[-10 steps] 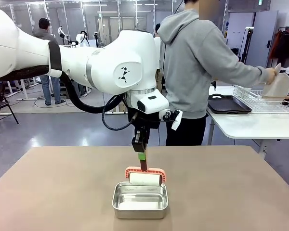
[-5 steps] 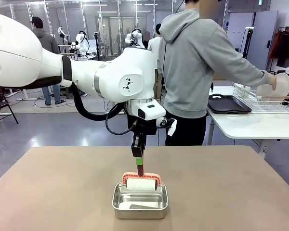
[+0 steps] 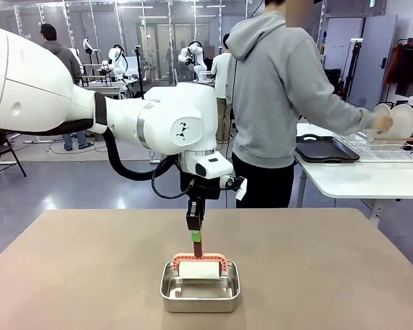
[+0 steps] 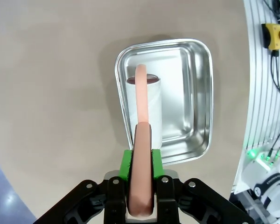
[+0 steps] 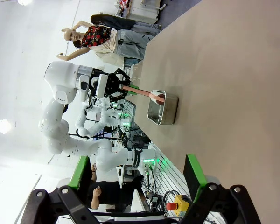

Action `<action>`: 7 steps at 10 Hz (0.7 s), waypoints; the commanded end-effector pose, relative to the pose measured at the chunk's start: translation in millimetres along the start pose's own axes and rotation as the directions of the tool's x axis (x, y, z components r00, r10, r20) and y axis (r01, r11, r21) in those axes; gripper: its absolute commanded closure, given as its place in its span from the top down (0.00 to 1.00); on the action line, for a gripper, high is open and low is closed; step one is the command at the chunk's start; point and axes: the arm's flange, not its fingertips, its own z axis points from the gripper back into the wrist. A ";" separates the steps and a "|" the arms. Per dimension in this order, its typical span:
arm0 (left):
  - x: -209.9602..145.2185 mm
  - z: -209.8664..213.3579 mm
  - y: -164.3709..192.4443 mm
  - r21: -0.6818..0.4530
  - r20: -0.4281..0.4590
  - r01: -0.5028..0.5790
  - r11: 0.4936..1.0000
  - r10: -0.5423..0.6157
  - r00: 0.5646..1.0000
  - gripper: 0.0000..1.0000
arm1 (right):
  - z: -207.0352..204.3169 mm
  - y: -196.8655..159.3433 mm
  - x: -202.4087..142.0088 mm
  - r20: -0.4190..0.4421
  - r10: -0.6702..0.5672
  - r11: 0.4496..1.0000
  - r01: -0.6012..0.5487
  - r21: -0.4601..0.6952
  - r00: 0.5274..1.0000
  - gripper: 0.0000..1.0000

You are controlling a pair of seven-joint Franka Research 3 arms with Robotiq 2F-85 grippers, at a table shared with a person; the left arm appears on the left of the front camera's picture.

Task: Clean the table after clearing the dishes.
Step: Place the Lint Roller back on top of the Airtight Container.

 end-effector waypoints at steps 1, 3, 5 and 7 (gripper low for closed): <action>-8.6 -9.6 16.6 0.027 -0.014 -0.005 1.000 0.006 1.000 0.21 | 0.2 2.8 -1.0 0.001 0.008 1.000 -0.008 0.000 1.000 1.00; -12.0 -26.6 24.3 -0.006 -0.005 -0.005 1.000 0.005 1.000 0.21 | 0.2 2.8 -1.0 0.001 0.008 1.000 -0.008 0.000 1.000 1.00; -14.4 -35.8 30.0 -0.022 0.000 -0.013 1.000 0.013 1.000 0.21 | 0.2 2.8 -1.0 0.001 0.008 1.000 -0.008 0.000 1.000 1.00; -15.6 -35.7 31.8 -0.025 0.000 -0.012 1.000 0.012 1.000 0.21 | 0.2 2.8 -1.0 0.001 0.008 1.000 -0.008 0.000 1.000 1.00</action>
